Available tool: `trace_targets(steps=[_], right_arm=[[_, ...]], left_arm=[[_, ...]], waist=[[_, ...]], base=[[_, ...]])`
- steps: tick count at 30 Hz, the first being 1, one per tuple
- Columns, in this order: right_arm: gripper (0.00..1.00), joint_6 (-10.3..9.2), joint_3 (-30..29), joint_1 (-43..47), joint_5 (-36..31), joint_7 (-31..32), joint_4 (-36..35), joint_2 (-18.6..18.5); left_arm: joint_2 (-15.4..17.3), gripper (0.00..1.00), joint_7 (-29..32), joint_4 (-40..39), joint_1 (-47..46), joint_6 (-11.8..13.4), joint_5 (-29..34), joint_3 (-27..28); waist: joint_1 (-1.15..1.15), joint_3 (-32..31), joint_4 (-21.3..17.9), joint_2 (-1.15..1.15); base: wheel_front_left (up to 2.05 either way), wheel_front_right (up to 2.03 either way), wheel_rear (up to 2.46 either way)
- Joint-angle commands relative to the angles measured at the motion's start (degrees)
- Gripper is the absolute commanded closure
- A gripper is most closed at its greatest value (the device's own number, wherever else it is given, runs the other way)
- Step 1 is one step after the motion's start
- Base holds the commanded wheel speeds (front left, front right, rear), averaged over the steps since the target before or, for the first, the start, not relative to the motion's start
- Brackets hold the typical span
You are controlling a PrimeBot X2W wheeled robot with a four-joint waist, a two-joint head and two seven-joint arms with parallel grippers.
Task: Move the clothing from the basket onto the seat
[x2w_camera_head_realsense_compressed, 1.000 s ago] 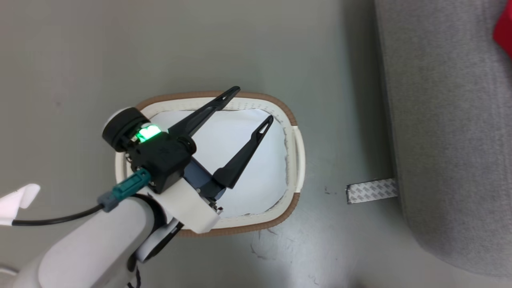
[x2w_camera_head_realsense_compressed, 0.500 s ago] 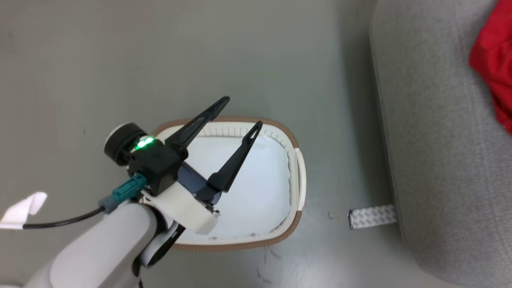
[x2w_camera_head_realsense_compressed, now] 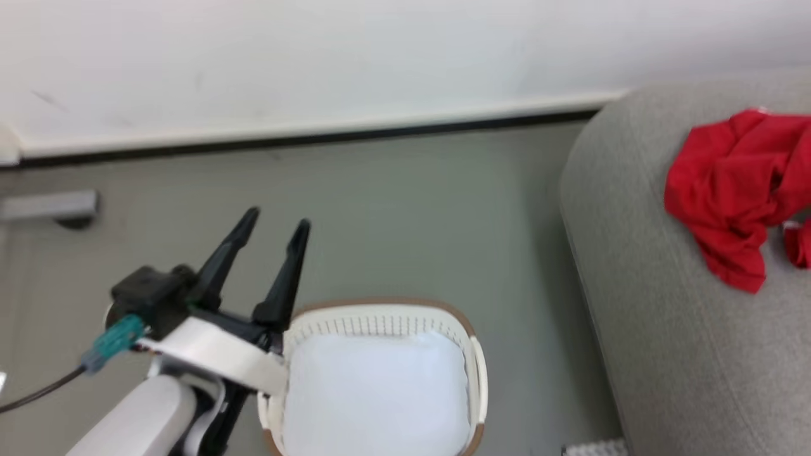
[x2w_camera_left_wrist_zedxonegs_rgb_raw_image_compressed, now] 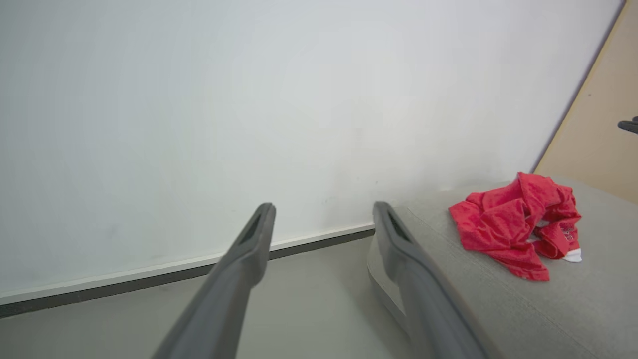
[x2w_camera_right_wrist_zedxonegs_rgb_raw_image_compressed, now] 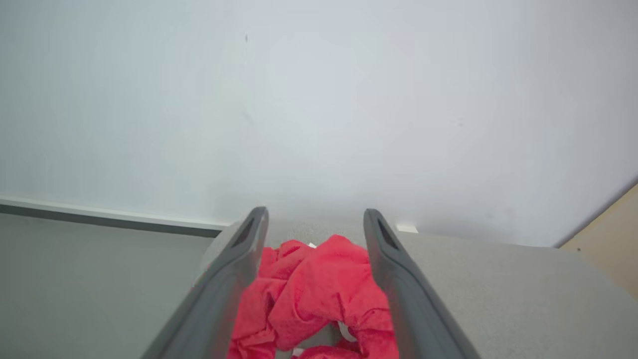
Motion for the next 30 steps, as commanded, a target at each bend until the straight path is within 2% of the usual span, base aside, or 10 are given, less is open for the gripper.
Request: trace_targets(steps=[1, 7, 13, 18, 22, 30], right_arm=[[0.0, -0.12, -0.5, 2.1, 0.5, -0.9, -2.2, 1.5], [0.0, -0.12, -3.7, 11.2, -2.2, -4.7, -11.4, 9.0], [0.0, -0.12, -6.7, 22.7, -6.9, -8.2, -18.5, 18.1], [0.0, -0.12, -8.0, 31.7, -10.5, -12.7, -21.4, 25.2], [0.0, -0.12, -6.9, 37.1, -12.0, -16.6, -20.5, 28.9], [0.0, -0.12, -5.6, 39.8, -14.5, -21.4, -16.2, 32.6]], left_arm=[[0.1, 0.0, -0.4, -0.4, 2.5, 0.5, -1.2, 1.2], [0.7, 0.0, -0.3, -0.6, 11.4, 4.8, -1.8, 7.8], [-1.1, 0.0, -0.4, -1.9, 17.6, 5.4, 0.8, 12.0], [-4.5, 0.0, -0.4, -1.8, 21.7, 4.1, 5.0, 15.5], [-7.3, 0.0, -0.4, -0.6, 24.5, 2.3, 8.7, 17.5], [-11.5, 0.0, -0.4, 1.9, 26.9, -1.8, 14.5, 20.9]], waist=[[0.02, -6.7, 2.6, 0.0], [0.02, -12.1, 5.2, 0.0], [0.02, -13.6, 7.1, 0.0], [0.02, -13.9, 7.9, 0.0], [0.02, -14.0, 8.3, 0.0], [0.02, -13.8, 8.8, 0.0]], base=[[0.0, 0.0, 0.0], [0.0, 0.0, 0.0], [0.0, 0.0, 0.0], [0.0, 0.0, 0.0], [0.0, 0.0, 0.0], [0.0, 0.0, 0.0]])
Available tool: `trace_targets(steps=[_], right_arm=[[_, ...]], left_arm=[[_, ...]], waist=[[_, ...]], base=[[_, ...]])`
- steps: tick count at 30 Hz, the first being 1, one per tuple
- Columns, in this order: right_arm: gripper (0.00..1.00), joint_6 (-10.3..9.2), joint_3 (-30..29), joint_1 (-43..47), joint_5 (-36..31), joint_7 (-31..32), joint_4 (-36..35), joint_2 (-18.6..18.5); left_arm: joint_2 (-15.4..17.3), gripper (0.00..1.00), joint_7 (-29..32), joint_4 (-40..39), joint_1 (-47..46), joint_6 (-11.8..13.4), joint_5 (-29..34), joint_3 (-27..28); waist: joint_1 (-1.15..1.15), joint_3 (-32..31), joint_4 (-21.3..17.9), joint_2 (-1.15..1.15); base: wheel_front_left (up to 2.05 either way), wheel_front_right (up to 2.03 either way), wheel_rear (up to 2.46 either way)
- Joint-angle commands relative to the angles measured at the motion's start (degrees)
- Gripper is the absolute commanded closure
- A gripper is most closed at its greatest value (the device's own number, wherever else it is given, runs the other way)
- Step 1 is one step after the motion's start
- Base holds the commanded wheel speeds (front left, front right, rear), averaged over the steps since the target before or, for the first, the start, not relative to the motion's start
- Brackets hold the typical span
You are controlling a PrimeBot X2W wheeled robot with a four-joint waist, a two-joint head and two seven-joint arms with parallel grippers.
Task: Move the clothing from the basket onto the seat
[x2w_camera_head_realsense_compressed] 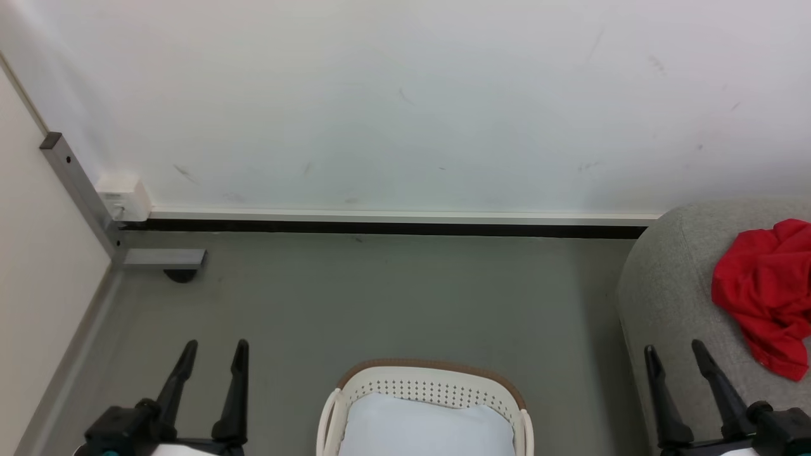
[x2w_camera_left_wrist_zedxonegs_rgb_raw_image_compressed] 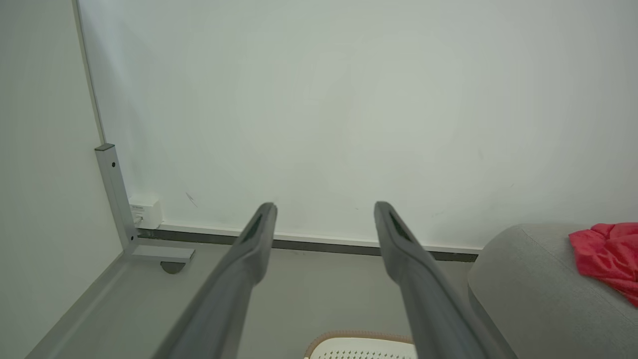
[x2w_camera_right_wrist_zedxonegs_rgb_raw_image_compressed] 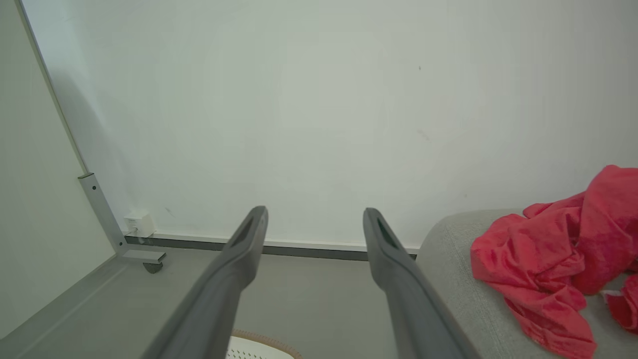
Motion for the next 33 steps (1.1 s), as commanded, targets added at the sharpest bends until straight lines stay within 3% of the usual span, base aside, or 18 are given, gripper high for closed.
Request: trace_targets(steps=[1, 23, 24, 33], right_arm=[[0.0, -0.12, 0.3, -0.1, -0.4, -0.5, 0.6, 0.3], [0.0, -0.12, 3.3, -2.9, 0.3, -1.0, 2.5, 0.6], [1.0, 0.0, 3.5, -2.1, -0.2, -0.8, 2.4, 0.7], [1.0, -0.01, 2.5, -1.8, 6.9, 0.7, 3.1, 1.0]], left_arm=[[-0.5, 0.0, 0.0, 0.6, 0.6, -0.7, 1.2, 0.7], [-5.7, 0.0, 0.0, 4.7, 0.0, -6.9, 6.7, 6.9], [-6.2, 1.0, 0.0, 4.8, 0.1, -7.1, 6.0, 6.7], [-7.4, 1.0, 2.1, 6.3, -0.3, -7.9, -0.7, 8.0]], waist=[[0.01, 0.0, 0.0, 0.0], [0.01, -0.3, -0.1, 0.0], [0.01, -0.3, -0.1, 0.0], [0.01, -0.2, -0.1, 0.0]], base=[[0.0, 0.0, 0.0], [0.0, 0.0, 0.0], [0.0, 0.0, 0.0], [0.0, 0.0, 0.0]])
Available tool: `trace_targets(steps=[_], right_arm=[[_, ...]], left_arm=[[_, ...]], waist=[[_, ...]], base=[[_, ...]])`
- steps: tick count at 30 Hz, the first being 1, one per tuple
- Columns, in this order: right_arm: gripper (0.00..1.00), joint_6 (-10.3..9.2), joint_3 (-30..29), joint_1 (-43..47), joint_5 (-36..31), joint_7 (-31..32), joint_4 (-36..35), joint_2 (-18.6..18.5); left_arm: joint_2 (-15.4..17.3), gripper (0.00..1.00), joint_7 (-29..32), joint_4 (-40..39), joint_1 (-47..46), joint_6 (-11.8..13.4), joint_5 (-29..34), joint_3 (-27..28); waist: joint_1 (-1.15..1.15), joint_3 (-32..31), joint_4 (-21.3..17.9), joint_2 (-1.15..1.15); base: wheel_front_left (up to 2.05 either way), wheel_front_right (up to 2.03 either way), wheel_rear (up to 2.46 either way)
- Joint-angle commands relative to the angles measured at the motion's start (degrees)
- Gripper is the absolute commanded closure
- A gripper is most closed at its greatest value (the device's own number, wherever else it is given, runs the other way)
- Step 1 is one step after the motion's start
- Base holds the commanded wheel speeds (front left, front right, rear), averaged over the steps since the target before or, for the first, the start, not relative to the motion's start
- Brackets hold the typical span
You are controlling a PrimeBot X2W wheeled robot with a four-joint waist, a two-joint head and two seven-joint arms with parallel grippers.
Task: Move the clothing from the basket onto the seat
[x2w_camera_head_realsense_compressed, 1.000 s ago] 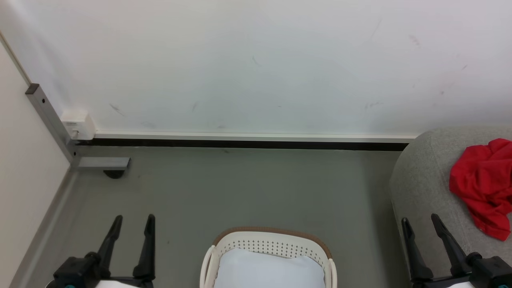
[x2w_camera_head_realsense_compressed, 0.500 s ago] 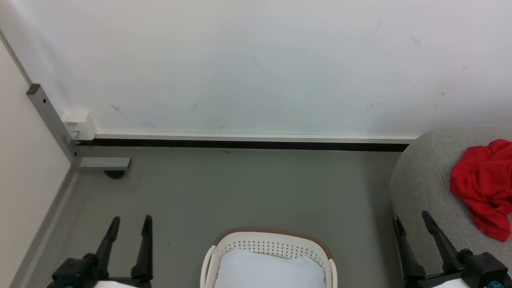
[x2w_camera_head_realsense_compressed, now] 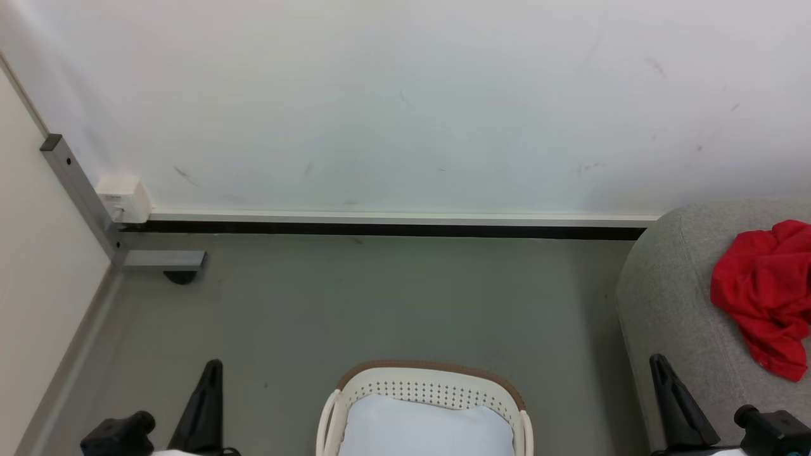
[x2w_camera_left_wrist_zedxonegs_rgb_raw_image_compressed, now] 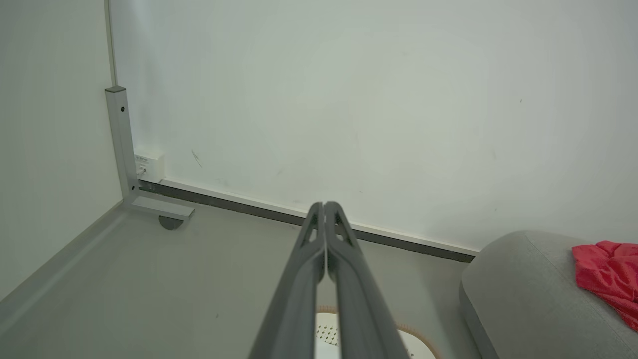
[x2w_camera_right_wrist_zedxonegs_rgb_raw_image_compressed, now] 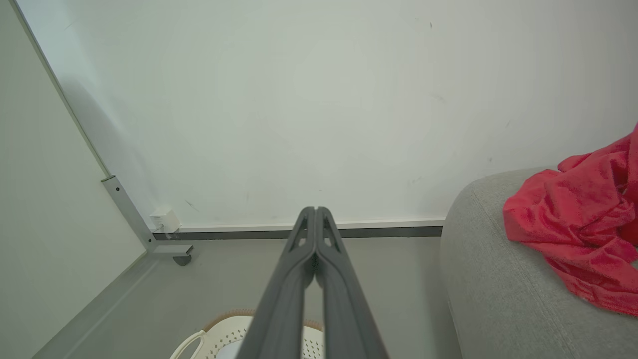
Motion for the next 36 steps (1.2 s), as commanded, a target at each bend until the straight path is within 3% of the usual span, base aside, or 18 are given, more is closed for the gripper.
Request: trace_targets(steps=[1, 36], right_arm=[[1.0, -0.02, -0.7, -1.3, 2.3, 0.4, -0.7, 0.0], [1.0, -0.05, -6.0, -3.3, 30.9, 7.2, 0.7, 1.0]], left_arm=[[0.2, 1.0, 0.5, -0.5, -1.2, -0.3, -2.2, 0.8], [-3.7, 1.0, 8.7, 2.5, -3.8, -3.9, -29.2, 6.8]], waist=[[0.0, 0.0, 0.0, 0.0], [0.0, 0.7, 0.2, 0.0]], base=[[0.0, 0.0, 0.0], [0.0, 0.0, 0.0]])
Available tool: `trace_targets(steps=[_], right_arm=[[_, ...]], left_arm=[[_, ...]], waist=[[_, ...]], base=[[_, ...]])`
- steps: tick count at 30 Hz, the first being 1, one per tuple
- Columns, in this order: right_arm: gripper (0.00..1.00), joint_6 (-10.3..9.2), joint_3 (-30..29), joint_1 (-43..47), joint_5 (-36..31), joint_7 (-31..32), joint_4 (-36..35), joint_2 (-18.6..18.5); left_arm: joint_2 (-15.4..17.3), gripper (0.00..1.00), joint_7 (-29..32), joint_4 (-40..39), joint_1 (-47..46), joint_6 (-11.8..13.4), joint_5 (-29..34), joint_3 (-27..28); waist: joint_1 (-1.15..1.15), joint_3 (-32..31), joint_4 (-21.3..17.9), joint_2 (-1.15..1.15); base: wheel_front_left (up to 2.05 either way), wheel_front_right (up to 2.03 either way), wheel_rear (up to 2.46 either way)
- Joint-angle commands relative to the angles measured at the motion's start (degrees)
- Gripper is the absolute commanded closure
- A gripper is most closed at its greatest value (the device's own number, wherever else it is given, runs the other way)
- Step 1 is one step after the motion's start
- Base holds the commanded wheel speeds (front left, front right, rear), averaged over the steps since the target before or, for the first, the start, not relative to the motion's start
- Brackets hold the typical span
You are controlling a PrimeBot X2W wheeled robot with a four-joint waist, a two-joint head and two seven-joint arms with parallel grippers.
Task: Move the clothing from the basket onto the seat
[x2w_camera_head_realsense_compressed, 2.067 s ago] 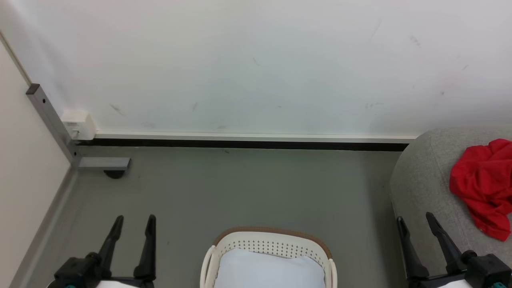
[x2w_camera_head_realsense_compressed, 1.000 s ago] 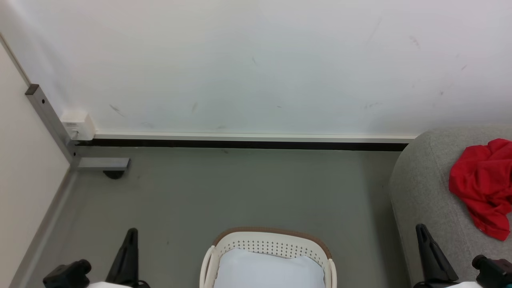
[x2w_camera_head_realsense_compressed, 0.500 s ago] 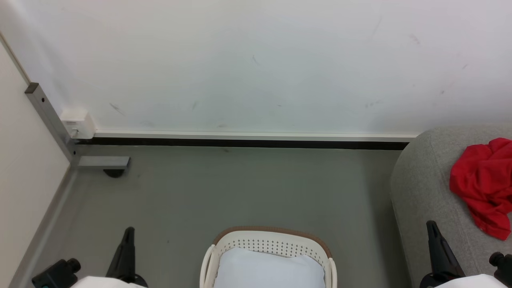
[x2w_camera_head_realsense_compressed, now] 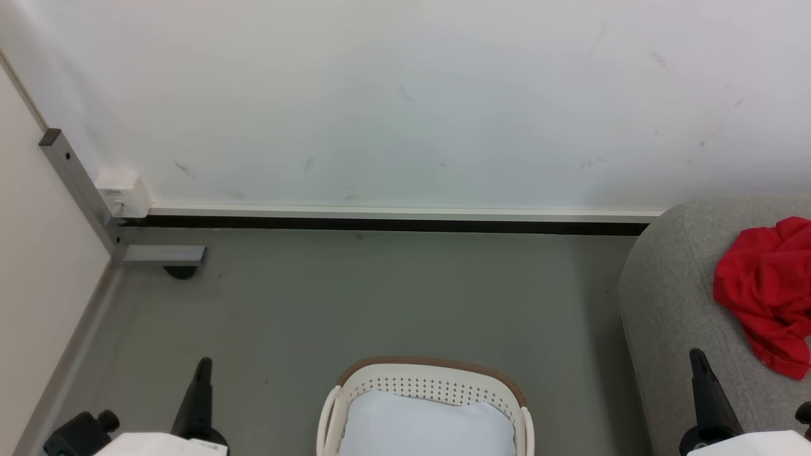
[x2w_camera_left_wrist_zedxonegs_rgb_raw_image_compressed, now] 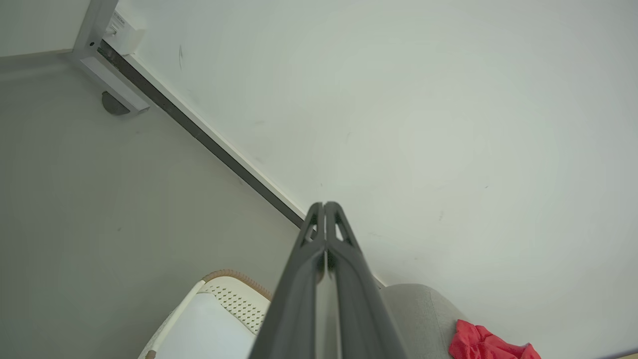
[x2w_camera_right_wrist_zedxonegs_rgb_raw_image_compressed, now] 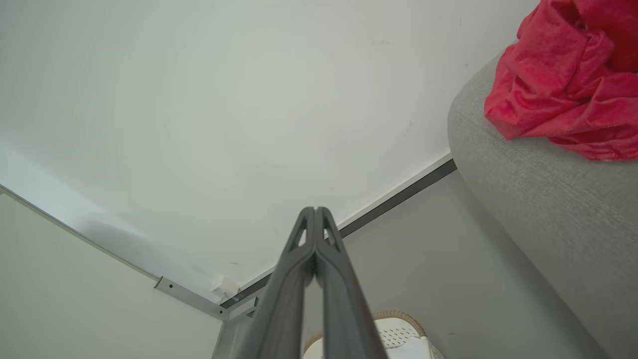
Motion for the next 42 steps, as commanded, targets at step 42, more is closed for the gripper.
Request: trace_targets(steps=[42], right_arm=[[1.0, -0.08, -5.1, -3.0, 23.6, 6.0, 0.7, 1.1]], left_arm=[[-3.0, 1.0, 6.9, 2.1, -3.3, -3.2, -22.6, 5.4]], waist=[[0.0, 0.8, 0.2, 0.0]], base=[[0.0, 0.0, 0.0]])
